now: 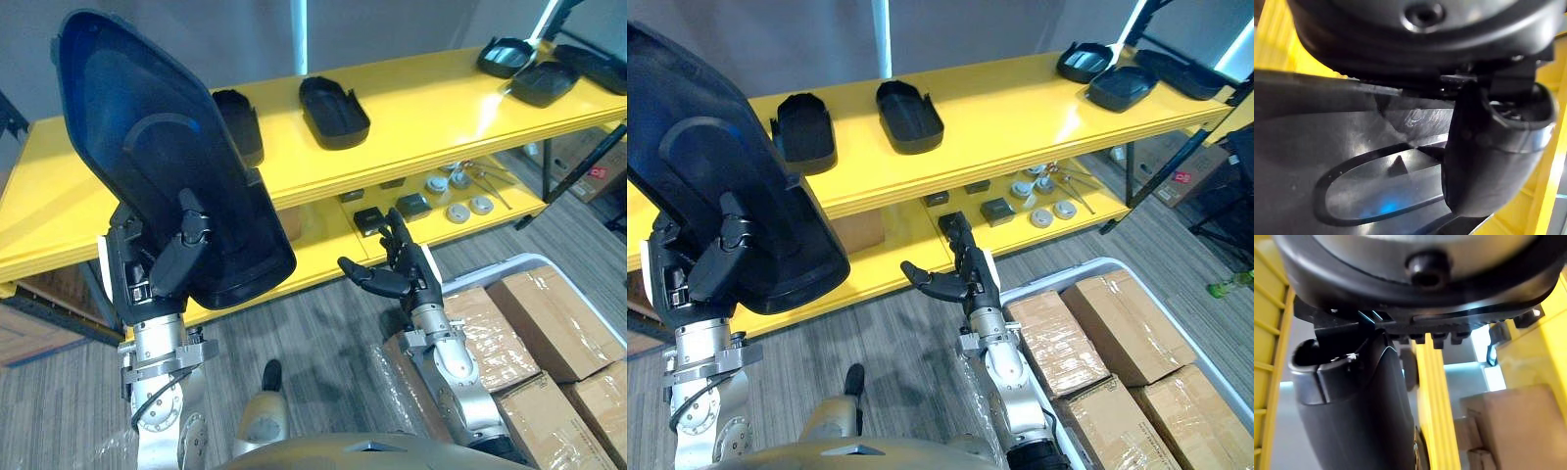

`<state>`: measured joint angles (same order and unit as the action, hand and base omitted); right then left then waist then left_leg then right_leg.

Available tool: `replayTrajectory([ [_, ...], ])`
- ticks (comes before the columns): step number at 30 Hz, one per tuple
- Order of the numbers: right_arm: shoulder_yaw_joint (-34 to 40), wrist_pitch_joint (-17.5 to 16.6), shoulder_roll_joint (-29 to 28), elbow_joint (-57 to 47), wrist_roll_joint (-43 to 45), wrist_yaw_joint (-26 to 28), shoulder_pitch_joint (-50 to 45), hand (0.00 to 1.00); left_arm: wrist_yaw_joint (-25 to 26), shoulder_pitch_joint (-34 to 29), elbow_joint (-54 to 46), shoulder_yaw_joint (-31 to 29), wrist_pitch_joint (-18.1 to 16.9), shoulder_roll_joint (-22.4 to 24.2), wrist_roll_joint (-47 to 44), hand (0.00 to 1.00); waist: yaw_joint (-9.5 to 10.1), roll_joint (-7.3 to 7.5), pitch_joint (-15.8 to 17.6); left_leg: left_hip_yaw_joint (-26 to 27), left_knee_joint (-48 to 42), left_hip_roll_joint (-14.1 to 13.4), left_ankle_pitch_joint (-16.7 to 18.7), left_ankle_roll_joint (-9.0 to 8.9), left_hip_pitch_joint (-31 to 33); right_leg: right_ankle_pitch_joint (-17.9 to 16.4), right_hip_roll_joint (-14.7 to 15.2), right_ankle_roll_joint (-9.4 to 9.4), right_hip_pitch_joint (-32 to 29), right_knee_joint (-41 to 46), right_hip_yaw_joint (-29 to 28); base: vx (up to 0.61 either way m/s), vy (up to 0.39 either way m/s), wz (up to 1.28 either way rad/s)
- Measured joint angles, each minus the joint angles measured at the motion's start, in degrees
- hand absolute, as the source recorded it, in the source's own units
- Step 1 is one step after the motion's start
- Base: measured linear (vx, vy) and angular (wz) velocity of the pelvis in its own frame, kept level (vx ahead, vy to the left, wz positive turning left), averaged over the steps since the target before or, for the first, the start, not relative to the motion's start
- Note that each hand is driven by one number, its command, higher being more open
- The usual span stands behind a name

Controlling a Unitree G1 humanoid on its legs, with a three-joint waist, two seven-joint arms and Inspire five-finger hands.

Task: Walk over and take three plastic housings, then place them on the shelf

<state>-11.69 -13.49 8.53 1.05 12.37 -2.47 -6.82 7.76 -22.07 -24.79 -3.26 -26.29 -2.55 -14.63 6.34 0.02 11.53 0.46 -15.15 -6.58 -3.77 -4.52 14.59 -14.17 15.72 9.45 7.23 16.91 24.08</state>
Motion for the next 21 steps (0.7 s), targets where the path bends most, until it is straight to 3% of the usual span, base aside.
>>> replayTrajectory([
  [2, -0.3, -0.9, -1.6, 0.0, 1.5, -3.4, 1.8, 1.0, 1.0, 0.0, -0.1, -1.2, 0.0, 0.3, 1.0, 0.0, 1.15, 0.04, 0.8, 1.0, -10.0, 0.6, 6.6, 0.99, 3.2, -0.9, 1.4, 1.21, 0.5, 1.3, -0.9, 0.04, 0.157, -0.17],
  [3, -0.3, -1.3, -2.1, 0.0, 2.1, -4.4, 2.1, 1.0, 1.0, 0.0, -0.2, -1.6, 0.0, 0.3, 1.3, 0.0, 1.27, 0.13, 1.0, 1.0, -12.0, 1.0, 8.2, 1.35, 3.6, -1.2, 1.8, 1.26, 1.1, 1.3, -0.9, 0.12, 0.268, -0.02],
  [5, 0.7, -2.3, -4.3, 0.0, 2.4, -7.0, 2.5, 1.0, 0.9, -0.1, -0.6, -3.3, 0.0, 0.3, 1.6, 0.0, 1.58, 1.23, 0.6, 2.3, -16.1, 3.2, 12.6, 2.44, 3.7, -1.8, 4.1, -0.21, 3.5, 0.2, -0.8, 0.17, 0.271, 0.07],
  [7, 1.2, -2.6, -4.3, 0.0, 2.4, -7.0, 2.9, 1.0, 0.9, 0.2, -1.1, -4.9, 0.0, 0.7, 1.7, 0.0, 1.3, 0.85, 0.3, 2.4, -16.2, 4.1, 14.2, 3.67, 3.1, 3.1, 5.7, -4.27, 1.4, 5.5, -1.8, 0.2, 0.249, 0.07],
  [9, 1.1, -2.7, -4.9, 0.0, 3.7, -4.7, 3.1, 1.0, 0.7, 0.2, -3.1, -7.5, 0.0, 0.2, 1.9, 0.0, 1.51, 1.15, 0.2, 3.5, -12.7, 4.4, 14.5, 5.76, -0.3, 12.4, 8.7, -8.51, -5.2, 16.9, -3.7, 0.29, 0.343, -0.17],
  [10, 1.1, -2.8, -5.2, 0.0, 4.0, -4.0, 3.2, 1.0, 0.8, 0.3, -3.3, -8.1, 0.0, 0.1, 1.9, 0.0, 1.32, 1.16, 0.2, 3.6, -11.3, 4.5, 14.3, 6.13, -1.5, 13.5, 9.0, -7.93, -6.8, 19.7, -4.8, 0.34, 0.261, -0.13],
  [11, 1.1, -3.8, -5.6, 0.0, 4.0, -2.8, 3.3, 1.0, 1.6, 0.7, -3.4, -8.6, 0.1, -0.4, 2.3, 0.0, 0.87, 0.85, 0.3, 3.2, -8.5, 4.7, 13.9, 7.02, -4.1, 10.5, 7.7, -7.88, -9.6, 25.2, -6.6, 0.23, 0.13, 0.07],
  [13, 1.4, -5.3, -5.3, -0.1, 3.7, -1.2, 3.9, 1.0, 2.7, 1.8, -3.3, -8.6, 0.1, -0.9, 3.1, 0.0, -0.42, 0.47, 0.3, 1.7, -4.5, 4.8, 12.5, 6.85, -7.6, 5.5, 3.4, -7.22, -11.7, 26.1, -7.3, 0.23, 0.105, 0.34],
  [15, 3.8, -6.3, -3.7, -3.0, 3.1, -0.4, 5.4, 1.0, 2.5, 4.8, -2.0, -8.3, 0.1, -2.3, 3.5, 0.0, -1.09, 0.27, 0.3, -0.1, -0.2, 5.5, 11.3, 6.54, -10.4, 2.5, -3.5, -6.88, -14.3, 15.2, -9.2, 0.26, 0.048, 0.58],
  [18, 9.5, -8.1, 0.1, -8.7, -5.4, -4.3, 7.3, 1.0, 2.6, 7.3, 1.1, -7.2, 0.1, -3.7, 3.6, 0.0, -3.72, 0.42, 0.0, -5.7, 0.5, 7.9, 11.3, 6.0, -11.1, 3.3, -8.0, -5.85, -16.9, 5.0, -17.1, 0.23, -0.083, 1.04],
  [19, 10.6, -8.4, 0.9, -9.9, -5.5, -4.9, 7.6, 1.0, 2.6, 7.4, 1.5, -6.7, 0.1, -3.8, 3.6, 0.0, -4.06, 0.65, -0.1, -6.7, 0.4, 8.6, 11.5, 5.72, -11.1, 4.2, -8.0, -5.35, -17.1, 3.6, -18.2, 0.2, -0.148, 1.22],
  [20, 12.9, -9.0, 2.4, -12.0, -5.4, -6.0, 7.9, 1.0, 2.5, 7.3, 2.0, -6.2, 0.2, -4.4, 3.6, 0.0, -4.45, 1.97, -0.9, -8.7, -0.2, 10.5, 12.4, 4.74, -11.0, 10.9, -7.2, -6.44, -16.9, 0.7, -18.7, 0.17, -0.16, 0.96],
  [21, 13.9, -9.6, 3.3, -12.5, -5.3, -6.4, 8.2, 1.0, 2.3, 7.3, 2.2, -6.1, 0.2, -4.2, 3.6, 0.0, -4.66, 2.09, -1.1, -9.6, -0.9, 11.0, 13.2, 4.29, -11.0, 10.1, -6.6, -5.23, -16.1, 0.2, -17.9, 0.22, -0.206, 0.88],
])
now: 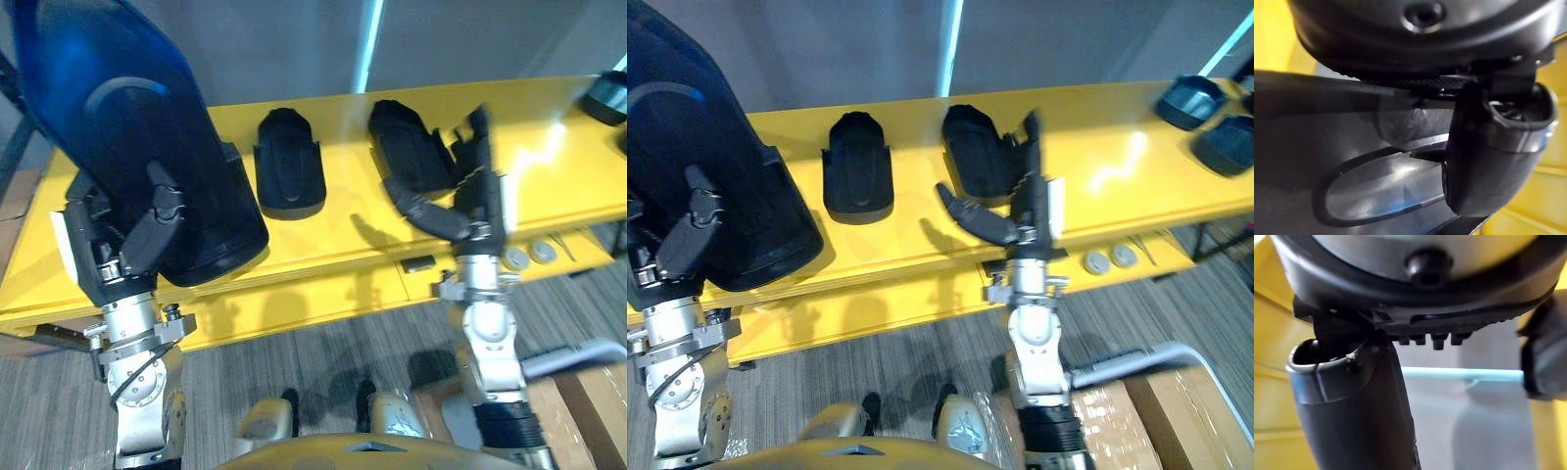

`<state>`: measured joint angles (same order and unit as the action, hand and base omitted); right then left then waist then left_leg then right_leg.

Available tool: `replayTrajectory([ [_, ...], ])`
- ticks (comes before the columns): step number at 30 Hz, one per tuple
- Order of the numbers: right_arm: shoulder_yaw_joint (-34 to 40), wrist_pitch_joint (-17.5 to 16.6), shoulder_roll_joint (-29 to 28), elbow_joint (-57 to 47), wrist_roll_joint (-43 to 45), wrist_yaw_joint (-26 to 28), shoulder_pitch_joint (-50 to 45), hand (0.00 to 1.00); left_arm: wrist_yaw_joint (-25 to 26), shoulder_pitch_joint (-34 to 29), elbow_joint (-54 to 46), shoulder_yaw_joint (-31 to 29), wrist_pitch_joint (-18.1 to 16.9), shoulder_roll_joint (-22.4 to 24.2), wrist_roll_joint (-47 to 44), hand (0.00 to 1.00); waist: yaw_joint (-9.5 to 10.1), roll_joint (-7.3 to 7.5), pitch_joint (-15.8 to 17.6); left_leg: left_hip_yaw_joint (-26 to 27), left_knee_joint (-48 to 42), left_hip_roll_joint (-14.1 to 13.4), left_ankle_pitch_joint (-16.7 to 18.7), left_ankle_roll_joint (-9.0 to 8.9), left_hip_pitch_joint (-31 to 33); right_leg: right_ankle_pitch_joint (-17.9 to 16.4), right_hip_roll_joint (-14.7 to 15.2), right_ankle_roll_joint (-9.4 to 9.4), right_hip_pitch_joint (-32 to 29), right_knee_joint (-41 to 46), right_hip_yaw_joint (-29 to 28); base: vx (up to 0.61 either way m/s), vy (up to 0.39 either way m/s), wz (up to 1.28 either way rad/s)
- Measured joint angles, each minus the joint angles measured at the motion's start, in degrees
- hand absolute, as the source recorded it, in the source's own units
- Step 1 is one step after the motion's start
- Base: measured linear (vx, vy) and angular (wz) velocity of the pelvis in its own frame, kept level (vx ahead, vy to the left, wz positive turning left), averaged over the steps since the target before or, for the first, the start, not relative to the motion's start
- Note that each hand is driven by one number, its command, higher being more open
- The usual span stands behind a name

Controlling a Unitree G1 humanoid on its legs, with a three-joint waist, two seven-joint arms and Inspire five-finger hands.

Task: Walk over and take three plastic housings, then place them on the shelf

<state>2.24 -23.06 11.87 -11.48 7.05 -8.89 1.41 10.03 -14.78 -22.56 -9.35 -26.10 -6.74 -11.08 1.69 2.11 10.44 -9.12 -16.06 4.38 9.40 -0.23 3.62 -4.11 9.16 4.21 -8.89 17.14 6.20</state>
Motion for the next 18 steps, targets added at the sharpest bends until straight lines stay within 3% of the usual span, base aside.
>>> replayTrajectory([
  [1, 1.5, -0.6, 2.2, 0.0, 0.0, -0.6, 1.2, 1.0, -0.2, -1.0, 0.0, 0.4, 0.1, 0.9, -0.1, 0.0, 0.28, -2.03, -0.8, -0.6, -1.7, -1.9, 1.4, -1.68, 0.7, 0.7, -1.5, -0.64, 2.1, -2.7, 2.1, 0.21, -0.197, 0.51],
  [2, 2.6, -1.5, 3.9, 0.0, -0.1, -1.3, 1.9, 1.0, -1.0, -1.5, 0.0, 0.3, 0.1, 1.0, -0.8, 0.0, 0.89, -3.31, -1.6, -0.7, -2.1, -3.6, 2.2, -1.97, 0.8, 1.3, -3.2, -1.3, 3.9, -5.4, 3.4, 0.2, -0.172, 0.3],
  [5, 4.1, -3.6, 4.9, -0.7, 0.2, -1.0, 3.8, 1.0, -3.5, -1.6, -0.4, 0.0, 0.1, 1.8, -4.2, 0.0, 2.07, -4.06, -2.2, -0.4, -1.1, -6.0, 2.5, -2.46, -0.5, 1.8, -5.6, -2.16, 6.6, -8.5, 4.5, 0.15, -0.141, 0.12],
  [10, 3.9, -3.9, 4.5, -5.6, 4.2, 4.9, 3.1, 1.0, -6.0, -1.6, -0.6, 0.1, 0.1, 2.5, -5.1, 0.0, 2.29, -4.38, -2.4, 1.8, 0.2, -6.6, 2.2, -2.51, -0.1, 1.6, -5.8, -2.57, 7.2, -9.7, 5.5, 0.04, -0.024, 0.12],
  [12, 4.0, -4.0, 3.1, -7.4, 4.7, 5.8, 0.4, 1.0, -7.2, -1.6, -0.6, 1.4, 0.1, 2.5, -5.1, 0.0, 0.86, -4.17, -2.5, 6.8, 1.4, -5.9, -0.8, -2.0, 1.3, 1.6, -3.6, -2.56, 7.4, -10.2, 8.8, -0.04, 0.053, 0.75],
  [14, 4.0, -3.6, 2.8, -7.3, 4.7, 6.1, -1.6, 1.0, -7.6, -1.6, -0.7, 2.8, 0.1, 2.6, -5.0, 0.0, 0.92, -4.21, -2.5, 8.0, 3.6, -4.5, -3.1, -2.09, 1.3, 1.6, -1.5, -2.41, 7.4, -10.3, 10.6, -0.06, 0.093, 0.69],
  [15, 4.1, -3.4, 2.5, -7.1, 4.7, 6.6, -2.4, 1.0, -7.7, -1.5, -0.7, 3.0, 0.1, 2.6, -4.6, 0.0, 0.91, -4.06, -2.4, 9.3, 2.4, -4.5, -2.5, -2.01, 2.4, 1.7, -0.2, -2.25, 7.5, -10.3, 11.4, -0.08, 0.134, 0.6],
  [16, 4.1, -3.3, 1.6, -6.8, 5.1, 7.4, -2.9, 1.0, -7.7, -1.5, -0.8, 3.0, 0.1, 2.4, -4.3, 0.0, 0.83, -4.01, -2.3, 11.6, -0.4, -5.9, -0.9, -1.29, 3.8, 1.8, 0.8, -2.14, 7.6, -10.0, 12.1, -0.09, 0.171, 0.56],
  [18, 3.9, -3.1, 0.0, -6.3, 7.5, 9.5, -2.9, 1.0, -8.5, -1.7, -0.8, 2.9, 0.2, 2.4, -4.1, 0.0, -0.09, -3.16, -1.8, 14.2, -7.6, -11.1, -0.8, -2.11, 6.7, 1.6, 4.7, -1.9, 8.0, -8.7, 12.9, -0.09, 0.222, 0.43],
])
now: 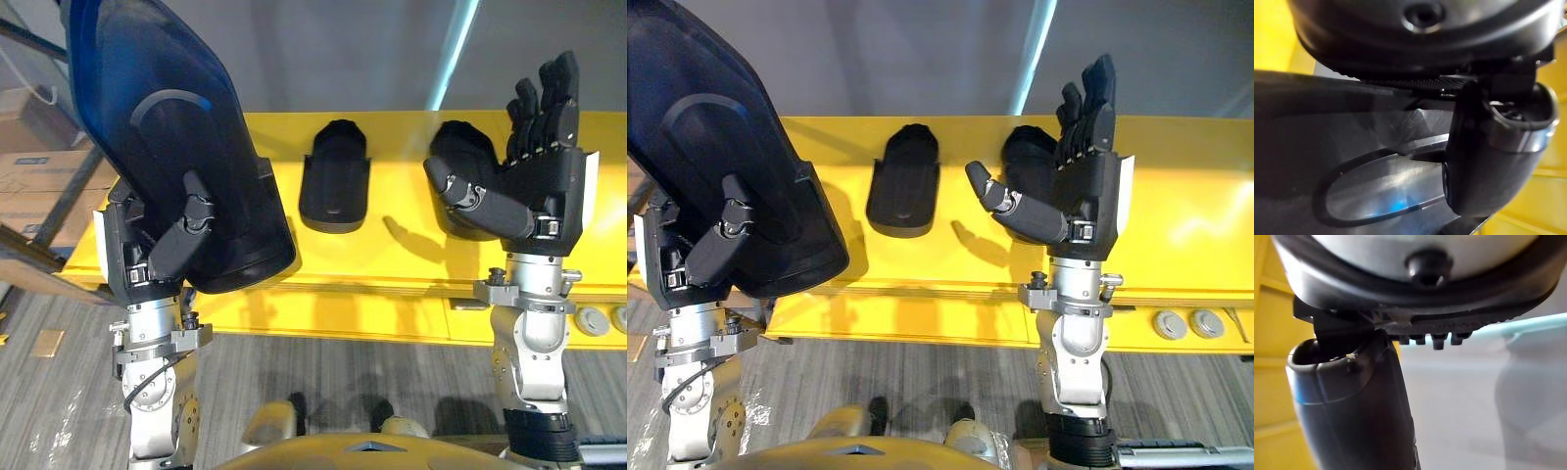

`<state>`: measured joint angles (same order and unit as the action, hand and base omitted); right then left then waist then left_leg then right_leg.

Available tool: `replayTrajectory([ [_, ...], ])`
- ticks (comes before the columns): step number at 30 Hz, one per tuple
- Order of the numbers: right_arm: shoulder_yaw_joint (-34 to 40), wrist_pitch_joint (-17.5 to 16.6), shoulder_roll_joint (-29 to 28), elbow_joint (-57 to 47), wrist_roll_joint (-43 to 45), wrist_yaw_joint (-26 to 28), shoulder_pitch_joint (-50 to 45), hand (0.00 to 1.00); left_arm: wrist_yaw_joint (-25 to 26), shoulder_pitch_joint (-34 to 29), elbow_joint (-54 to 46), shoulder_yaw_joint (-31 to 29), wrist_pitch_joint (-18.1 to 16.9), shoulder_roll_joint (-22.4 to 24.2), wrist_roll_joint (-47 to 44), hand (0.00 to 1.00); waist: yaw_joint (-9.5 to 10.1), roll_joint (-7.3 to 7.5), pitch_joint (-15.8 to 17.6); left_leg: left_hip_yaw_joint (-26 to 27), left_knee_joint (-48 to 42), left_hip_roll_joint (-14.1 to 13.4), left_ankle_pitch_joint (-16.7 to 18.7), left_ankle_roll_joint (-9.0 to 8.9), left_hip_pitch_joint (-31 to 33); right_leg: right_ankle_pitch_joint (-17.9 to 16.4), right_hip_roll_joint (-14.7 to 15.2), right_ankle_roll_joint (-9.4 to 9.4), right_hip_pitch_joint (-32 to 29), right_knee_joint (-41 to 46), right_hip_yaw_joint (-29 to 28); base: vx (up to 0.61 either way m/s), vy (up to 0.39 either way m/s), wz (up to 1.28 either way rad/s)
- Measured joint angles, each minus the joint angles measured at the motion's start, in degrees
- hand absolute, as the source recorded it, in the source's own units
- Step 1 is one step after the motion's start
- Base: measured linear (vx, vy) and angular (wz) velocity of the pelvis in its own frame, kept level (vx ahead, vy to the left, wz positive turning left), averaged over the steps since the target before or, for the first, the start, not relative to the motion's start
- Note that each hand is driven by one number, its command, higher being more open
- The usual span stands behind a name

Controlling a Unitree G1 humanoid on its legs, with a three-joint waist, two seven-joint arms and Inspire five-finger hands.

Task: Walk over and take three plastic housings, then place them on the shelf

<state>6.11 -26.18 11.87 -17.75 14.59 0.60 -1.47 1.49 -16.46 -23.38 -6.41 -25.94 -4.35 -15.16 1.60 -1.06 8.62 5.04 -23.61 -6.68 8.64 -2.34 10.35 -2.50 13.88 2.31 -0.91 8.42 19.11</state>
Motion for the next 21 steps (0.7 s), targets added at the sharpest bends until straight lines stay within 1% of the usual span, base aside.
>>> replayTrajectory([
  [1, -0.1, 0.0, -0.1, 0.0, 0.8, 0.9, 0.1, 1.0, -0.5, -0.1, 0.0, 0.0, 0.0, 0.0, 0.1, 0.0, -0.26, 0.55, 0.3, 0.1, -1.6, -1.9, -0.5, -0.2, 0.6, -0.2, 2.4, 0.97, -0.1, 1.0, -0.1, -0.08, 0.335, 0.2],
  [2, -0.2, 0.0, -0.2, 0.1, 2.9, 2.3, 0.1, 1.0, -1.2, -0.4, 0.0, 0.1, 0.0, -0.1, 0.5, 0.0, -0.52, 0.8, 0.5, -0.9, -2.1, -4.0, -2.3, 0.05, 0.6, -0.3, 5.5, 3.18, -0.5, 2.6, -1.0, -0.07, 0.374, 0.06],
  [3, -0.4, -0.1, -0.1, 0.2, 4.2, 3.1, 0.1, 1.0, -1.3, -0.9, 0.0, 0.1, 0.0, -0.1, 1.0, 0.0, -0.49, 0.43, 0.3, -1.7, -2.0, -4.4, -3.8, 0.2, 0.3, -0.5, 6.8, 4.63, -1.1, 3.3, -2.0, -0.08, 0.582, -0.17],
  [4, -0.6, -0.5, 0.4, 0.7, 5.9, 4.4, 0.1, 1.0, -1.3, -2.3, 0.0, 0.0, -0.1, -0.1, 2.6, 0.0, -0.55, -1.02, -0.5, -4.1, -1.5, -5.1, -9.1, 0.35, -0.8, -0.7, 8.5, 7.27, -2.4, 4.6, -4.2, -0.06, 0.553, -0.39],
  [5, -0.6, -0.8, 1.2, 1.8, 6.3, 5.2, 0.0, 1.0, -1.8, -3.8, 0.4, -0.1, -0.1, -0.3, 3.7, 0.0, -0.72, -2.76, -1.5, -4.6, -1.2, -3.7, -5.9, -3.02, -2.1, -0.3, 10.3, 8.52, -2.9, 4.2, -6.3, -0.07, 0.606, -0.33],
  [6, -0.6, -0.8, 1.3, 2.3, 6.3, 5.3, -0.1, 1.0, -2.0, -4.3, 0.4, -0.3, 0.0, -0.6, 4.3, 0.0, -1.27, -3.3, -1.8, -3.4, -1.0, -3.2, -2.8, -3.88, -2.4, -0.2, 10.7, 8.61, -2.6, 3.2, -7.5, -0.06, 0.649, 0.03],
  [7, -0.5, -0.8, 1.2, 3.1, 6.2, 5.3, -0.6, 1.0, -3.1, -4.4, 0.4, -0.7, 0.0, -1.9, 4.6, 0.0, -2.49, -3.65, -2.1, -1.1, 0.3, -2.4, 2.5, -6.79, -3.1, 0.8, 11.3, 9.07, -1.6, 1.0, -9.2, -0.07, 0.719, 0.19],
  [8, -0.9, -0.5, 0.0, 4.9, 5.8, 5.2, -0.3, 1.0, -4.5, -3.6, 0.9, -1.8, 0.1, -4.1, 4.3, 0.0, -2.27, -1.45, -0.9, 1.3, -0.8, -0.8, 4.5, -6.91, -3.4, 3.2, 13.1, 8.87, -0.8, -0.8, -11.2, -0.08, 0.642, 0.0],
  [9, -1.5, -0.1, -0.5, 5.8, 5.1, 5.1, -0.3, 1.0, -5.0, -3.9, 1.1, -2.3, 0.6, -4.9, 4.0, 0.0, -1.49, -0.81, -0.6, 2.3, -1.7, -1.0, 5.5, -6.59, -3.5, 5.1, 12.9, 8.71, -0.9, -1.3, -11.4, -0.08, 0.412, -0.45],
  [10, -2.7, 0.5, -0.8, 6.9, 3.6, 5.2, -0.4, 1.0, -5.4, -4.1, 1.7, -3.3, 1.4, -5.6, 3.9, 0.0, -0.48, -0.23, -0.4, 3.1, -3.9, -1.4, 7.0, -6.14, -3.2, 9.0, 12.4, 9.32, -0.9, -2.0, -9.7, -0.08, 0.291, -0.65],
  [11, -4.2, 0.9, -0.9, 7.4, 3.7, 5.9, -0.6, 1.0, -6.0, -4.2, 3.4, -4.4, 2.0, -5.9, 4.0, 0.0, 0.13, -0.12, -0.4, 4.1, -5.3, -3.1, 8.1, -5.37, -3.0, 13.3, 10.9, 9.2, -0.9, -2.8, -7.4, -0.12, 0.312, -0.53],
  [12, -5.1, 0.9, -1.0, 7.3, 3.7, 6.4, -0.6, 1.0, -6.7, -4.2, 4.3, -5.4, 2.7, -5.9, 3.5, 0.0, -0.03, -0.43, -0.3, 4.5, -4.5, -4.2, 8.2, -5.01, -3.3, 12.2, 9.6, 8.66, -1.2, -1.3, -5.5, -0.09, 0.172, -0.33],
  [13, -5.4, 0.9, -1.0, 7.0, 3.7, 7.0, -0.6, 1.0, -7.4, -4.2, 5.2, -6.0, 3.3, -6.0, 2.2, 0.0, -0.23, 0.12, -0.6, 4.7, -2.4, -4.5, 7.5, -4.51, -4.1, 9.2, 7.5, 8.33, -1.3, 0.9, -4.3, -0.02, 0.109, -0.12],
  [14, -5.1, 0.7, -1.0, 6.0, 3.7, 6.9, -0.6, 1.0, -7.7, -4.2, 5.4, -6.0, 4.4, -6.2, -0.2, 0.0, -0.45, 0.62, -1.0, 4.8, 0.5, -4.3, 5.8, -4.62, -5.0, 5.2, 4.2, 8.41, -0.9, 1.5, -4.1, 0.06, 0.033, 0.0],
  [15, -4.1, -0.1, -0.9, 5.0, 3.7, 6.8, -0.5, 1.0, -7.8, -3.4, 5.4, -5.5, 4.9, -6.4, -1.2, 0.0, -0.7, 1.08, -1.4, 4.5, 3.0, -3.7, 3.7, -4.97, -4.9, 2.8, 1.6, 7.79, -0.7, -0.4, -4.3, 0.08, 0.025, 0.16],
  [16, -3.2, -0.5, -0.9, 4.4, 3.7, 6.8, -0.4, 1.0, -7.5, -2.5, 5.4, -4.9, 5.3, -6.4, -1.1, 0.0, -1.31, 0.86, -1.4, 3.7, 3.7, -3.3, 2.9, -4.93, -4.4, 3.0, 1.0, 7.74, -0.3, -2.0, -5.6, 0.05, 0.001, 0.53],
  [17, -1.8, -0.8, -0.8, 4.1, 3.8, 6.5, -0.4, 1.0, -6.5, -0.6, 5.3, -3.4, 6.3, -6.7, -0.5, 0.0, -2.41, 1.15, -1.8, 2.3, 5.2, -2.5, 1.2, -4.83, -3.5, 4.1, 0.7, 7.73, 0.1, -3.8, -5.3, 0.02, -0.012, 0.58],
  [19, -0.2, -0.6, -0.8, 4.2, 3.7, 6.1, -0.4, 1.0, -4.7, 1.9, 5.3, -0.7, 7.2, -6.7, 0.5, 0.0, -2.58, 0.17, -1.7, 1.2, 7.6, -2.1, -0.7, -5.11, -3.2, 4.6, 0.6, 7.86, 0.0, -4.9, -4.7, 0.0, -0.026, 0.43],
  [21, 0.7, 0.3, -0.4, 4.1, 3.7, 5.1, -0.5, 1.0, -2.3, 3.7, 5.3, 1.9, 8.2, -6.3, 3.0, 0.0, -3.35, -1.74, -2.0, -0.2, 11.2, -2.2, -3.1, -5.57, -3.6, 4.6, -0.1, 7.75, 0.0, -5.4, -3.5, 0.01, -0.063, 0.3],
])
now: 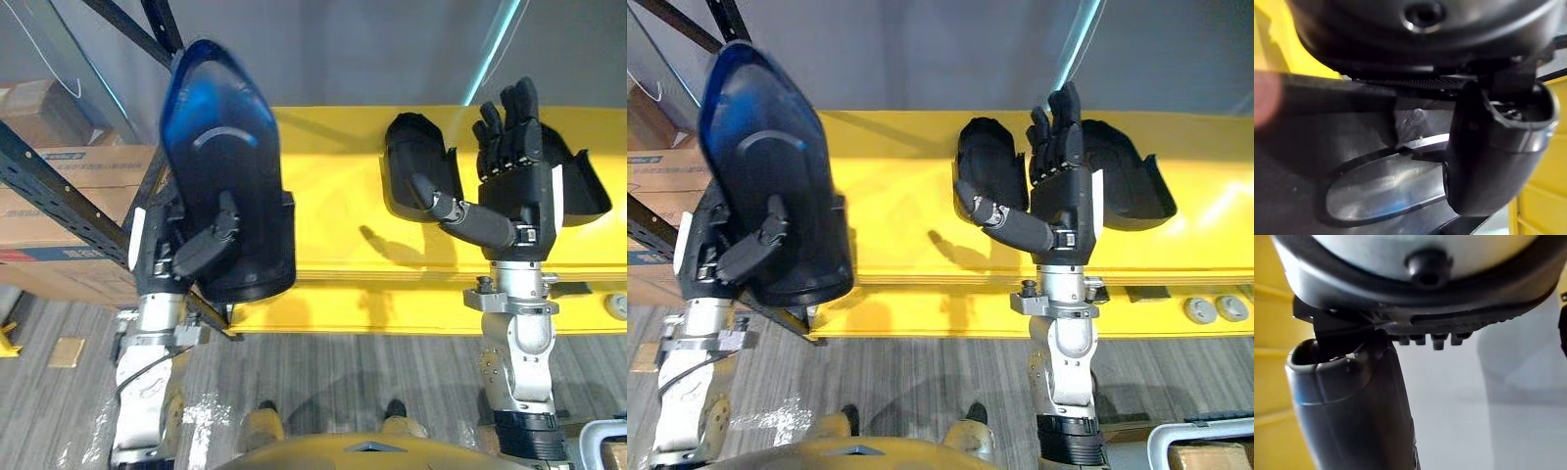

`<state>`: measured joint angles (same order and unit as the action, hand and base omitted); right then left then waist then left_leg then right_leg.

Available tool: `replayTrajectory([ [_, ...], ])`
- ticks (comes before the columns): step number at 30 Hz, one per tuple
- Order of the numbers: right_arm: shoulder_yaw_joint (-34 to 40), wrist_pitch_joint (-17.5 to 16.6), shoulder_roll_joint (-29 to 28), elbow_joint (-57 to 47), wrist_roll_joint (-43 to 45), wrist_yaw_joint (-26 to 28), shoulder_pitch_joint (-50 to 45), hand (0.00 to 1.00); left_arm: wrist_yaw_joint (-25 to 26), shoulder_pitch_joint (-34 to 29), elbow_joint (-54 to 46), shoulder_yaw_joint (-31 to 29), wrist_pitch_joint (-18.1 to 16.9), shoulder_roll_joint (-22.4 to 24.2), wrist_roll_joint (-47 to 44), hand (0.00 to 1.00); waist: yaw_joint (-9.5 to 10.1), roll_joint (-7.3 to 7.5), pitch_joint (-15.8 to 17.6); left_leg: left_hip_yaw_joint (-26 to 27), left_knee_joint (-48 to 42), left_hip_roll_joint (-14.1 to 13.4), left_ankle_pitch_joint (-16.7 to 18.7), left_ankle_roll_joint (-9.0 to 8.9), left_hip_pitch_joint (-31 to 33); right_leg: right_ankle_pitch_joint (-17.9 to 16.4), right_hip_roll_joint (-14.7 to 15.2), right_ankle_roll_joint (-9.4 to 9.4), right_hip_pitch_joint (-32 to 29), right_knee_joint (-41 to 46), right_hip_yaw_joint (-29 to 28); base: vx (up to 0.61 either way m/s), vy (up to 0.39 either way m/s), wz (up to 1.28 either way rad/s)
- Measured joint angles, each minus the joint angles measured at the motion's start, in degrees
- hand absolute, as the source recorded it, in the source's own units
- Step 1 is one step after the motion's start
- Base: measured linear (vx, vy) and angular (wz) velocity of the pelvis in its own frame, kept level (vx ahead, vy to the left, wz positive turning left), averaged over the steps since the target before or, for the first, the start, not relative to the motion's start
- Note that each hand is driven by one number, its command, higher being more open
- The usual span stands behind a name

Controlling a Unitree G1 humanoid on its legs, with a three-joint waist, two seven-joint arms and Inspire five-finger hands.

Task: Walk over and take three plastic housings, then place them on the shelf

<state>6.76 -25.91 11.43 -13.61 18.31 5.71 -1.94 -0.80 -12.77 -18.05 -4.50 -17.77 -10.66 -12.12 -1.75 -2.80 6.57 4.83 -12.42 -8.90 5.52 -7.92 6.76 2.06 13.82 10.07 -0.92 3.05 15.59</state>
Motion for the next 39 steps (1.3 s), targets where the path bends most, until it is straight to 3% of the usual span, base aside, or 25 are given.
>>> replayTrajectory([
  [5, 2.3, 1.6, 2.4, -0.4, 0.2, 0.1, 0.1, 1.0, 4.8, 2.5, -0.2, 1.2, 0.3, 0.2, 4.1, 0.0, -0.17, -2.12, 0.3, 0.9, 6.8, -1.5, -3.5, -0.95, -2.8, -0.4, -1.8, -1.09, -0.7, 0.2, -0.6, -0.01, -0.075, -0.06],
  [10, 1.3, 2.9, 2.3, -2.3, 1.2, 1.5, 0.1, 1.0, 12.1, 9.1, 1.5, -0.4, 4.8, -0.5, 6.4, 0.0, -0.19, -2.34, 0.7, 2.8, 8.4, -1.8, -4.4, -0.96, -3.5, -1.1, -2.2, -1.97, -3.0, 2.2, -2.8, -0.02, -0.018, -0.18],
  [15, -1.8, 6.2, 2.3, -2.5, 5.0, 5.1, 0.2, 1.0, 18.1, 19.5, 14.9, -4.0, 9.4, -5.0, 5.5, 0.0, -1.29, -2.1, 2.4, 4.5, 9.8, -1.8, -5.1, -0.97, -5.1, -2.4, -2.1, -2.55, -4.9, 5.2, -5.0, -0.03, -0.005, -0.17],
  [18, -2.6, 8.1, 2.6, -2.4, 5.2, 7.2, 0.7, 1.0, 17.1, 25.2, 23.3, -4.8, 11.0, -9.4, -0.2, 0.0, -1.67, -2.24, 4.1, 5.9, 9.9, -1.7, -5.3, -0.81, -5.1, -2.6, -2.1, -2.46, -7.1, 7.2, -6.7, -0.04, -0.003, -0.22],
  [24, -6.9, 10.5, 5.6, -1.8, 7.9, 9.3, 4.5, 1.0, 9.6, 33.6, 31.0, -3.1, 12.7, -13.0, -11.7, 0.0, -2.77, -2.33, 6.3, 6.6, 11.1, -1.6, -6.6, -0.82, -4.9, -3.6, -2.1, -2.88, -10.3, 10.6, -8.6, -0.03, -0.01, -0.09],
  [29, -11.0, 13.4, 6.4, -1.9, 8.0, 10.3, 6.4, 1.0, 5.2, 38.7, 35.8, -0.8, 17.0, -15.3, -20.6, 0.0, -4.18, -2.71, 8.2, 7.8, 11.8, -1.6, -7.4, -0.7, -5.1, -4.2, -2.1, -2.79, -12.1, 12.7, -9.8, -0.04, -0.022, -0.1],
  [34, -14.3, 14.5, 6.5, -2.1, 8.0, 10.2, 6.4, 1.0, 4.7, 41.7, 39.6, -0.8, 21.2, -16.3, -23.8, 0.0, -4.61, -2.75, 10.0, 8.5, 11.7, -1.6, -8.0, -0.56, -3.9, -4.3, -2.1, -2.92, -14.3, 13.9, -10.6, -0.04, -0.018, -0.04],
  [39, -16.8, 15.5, 6.7, -4.1, 10.4, 8.8, 6.9, 1.0, 6.7, 44.3, 40.0, -0.9, 21.9, -16.8, -21.5, 0.0, -4.36, -2.87, 11.0, 9.0, 11.6, -1.6, -8.3, -0.64, -2.9, -4.3, -2.1, -2.92, -15.6, 14.1, -10.9, -0.01, -0.008, -0.02],
])
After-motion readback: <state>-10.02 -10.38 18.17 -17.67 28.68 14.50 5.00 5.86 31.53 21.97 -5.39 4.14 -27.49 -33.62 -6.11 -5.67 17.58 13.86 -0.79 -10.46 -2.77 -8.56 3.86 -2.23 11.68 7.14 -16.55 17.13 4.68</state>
